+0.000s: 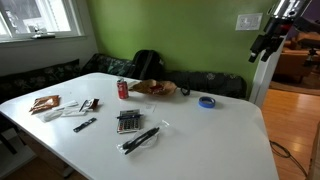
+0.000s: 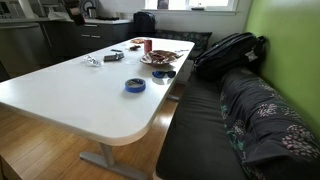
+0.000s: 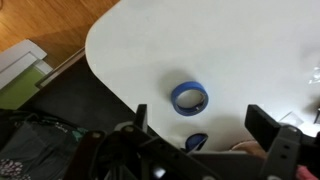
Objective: Pick up the blue masking tape and put it in the brown bowl
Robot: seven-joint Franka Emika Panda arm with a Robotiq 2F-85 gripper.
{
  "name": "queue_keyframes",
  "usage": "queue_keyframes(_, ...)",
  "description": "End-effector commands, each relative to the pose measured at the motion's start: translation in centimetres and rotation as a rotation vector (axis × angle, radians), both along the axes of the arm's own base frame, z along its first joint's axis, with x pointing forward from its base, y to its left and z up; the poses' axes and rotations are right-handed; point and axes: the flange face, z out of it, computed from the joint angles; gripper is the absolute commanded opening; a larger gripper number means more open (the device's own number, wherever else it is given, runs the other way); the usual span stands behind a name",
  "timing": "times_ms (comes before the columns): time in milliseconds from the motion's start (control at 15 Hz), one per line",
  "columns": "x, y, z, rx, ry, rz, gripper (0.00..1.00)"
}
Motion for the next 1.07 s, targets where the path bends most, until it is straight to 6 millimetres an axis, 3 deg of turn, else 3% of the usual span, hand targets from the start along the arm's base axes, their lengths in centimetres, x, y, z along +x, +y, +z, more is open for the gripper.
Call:
queue_keyframes(0,4.3,-2.0,-4.5,-0.068,0.141,-0.067,1.00)
queue_keyframes(333,9.2,-2.9,-11.2,-0.014,0.384,-0.088,1.00)
queue_keyframes(400,6.6,-2.4,-8.7,-0.035,0.294,-0.070,1.00)
queue_keyframes(600,8.9,-3.0,-11.3,-0.031,0.363,-0.071,1.00)
queue_keyframes(1000,9.7,-2.5,-11.6,-0.030,0.348,-0.037,1.00)
